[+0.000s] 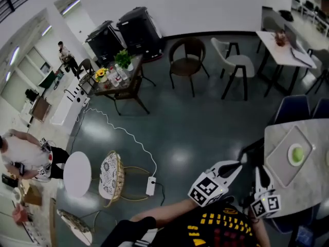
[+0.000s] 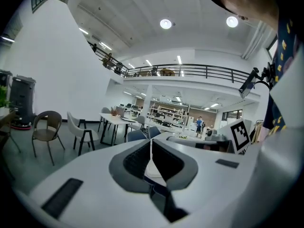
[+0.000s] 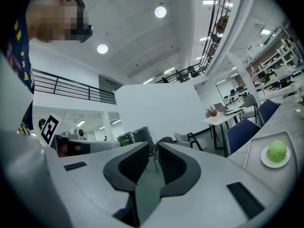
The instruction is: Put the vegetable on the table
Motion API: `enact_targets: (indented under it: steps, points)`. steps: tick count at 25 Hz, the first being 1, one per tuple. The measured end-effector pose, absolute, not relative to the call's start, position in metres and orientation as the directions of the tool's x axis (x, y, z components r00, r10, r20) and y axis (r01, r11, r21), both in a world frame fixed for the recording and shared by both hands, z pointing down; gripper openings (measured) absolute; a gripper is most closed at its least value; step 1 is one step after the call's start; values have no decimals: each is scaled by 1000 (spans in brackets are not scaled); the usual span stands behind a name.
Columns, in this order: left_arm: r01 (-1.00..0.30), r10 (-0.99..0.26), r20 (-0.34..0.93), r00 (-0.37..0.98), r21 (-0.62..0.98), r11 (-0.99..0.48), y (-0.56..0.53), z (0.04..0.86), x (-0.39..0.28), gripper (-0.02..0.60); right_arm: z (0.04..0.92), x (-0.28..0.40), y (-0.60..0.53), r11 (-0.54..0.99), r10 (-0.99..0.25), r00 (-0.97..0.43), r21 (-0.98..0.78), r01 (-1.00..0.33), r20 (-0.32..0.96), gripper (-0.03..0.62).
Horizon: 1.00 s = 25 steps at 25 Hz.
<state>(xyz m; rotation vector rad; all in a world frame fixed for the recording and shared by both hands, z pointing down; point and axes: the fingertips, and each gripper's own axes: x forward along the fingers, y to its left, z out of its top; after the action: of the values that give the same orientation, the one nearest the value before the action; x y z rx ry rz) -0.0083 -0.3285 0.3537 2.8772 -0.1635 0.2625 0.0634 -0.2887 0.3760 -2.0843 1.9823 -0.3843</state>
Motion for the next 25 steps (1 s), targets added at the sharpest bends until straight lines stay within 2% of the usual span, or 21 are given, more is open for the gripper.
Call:
enact_targets:
  steps: [1,3,7,14,16,20,21,22,25]
  points:
    - [-106,-62,190,980,232,-967,-325,354,3,2,377,74,-284,-81,-997,76,-348,-934,28,57]
    - [-57,-13,190,982,231,-971,-312,357,26,2,379,95,-269,-133,-991,129,-354,-926,36,57]
    - [-77,-37,199,979,198,-977,-315,351,94,2,370,161,-273,-116,-993,121,-364,-924,9,57]
    - [81,138,248,959,227,-971,-261,344,190,3,361,247,-203,-309,-949,311,-378,-873,58,57]
    - [131,190,263,946,226,-965,-249,348,210,38,363,263,-191,-351,-932,358,-384,-854,56,57]
    - [221,283,288,915,227,-948,-232,359,250,54,375,297,-169,-442,-889,452,-399,-803,75,57]
    - [242,304,290,908,232,-942,-229,362,259,60,378,305,-164,-465,-877,473,-400,-790,84,59]
    - [262,327,291,899,239,-935,-226,364,268,67,381,312,-160,-487,-864,494,-400,-776,94,90]
    - [325,395,289,872,262,-909,-222,371,295,69,388,334,-153,-545,-829,546,-394,-740,121,95]
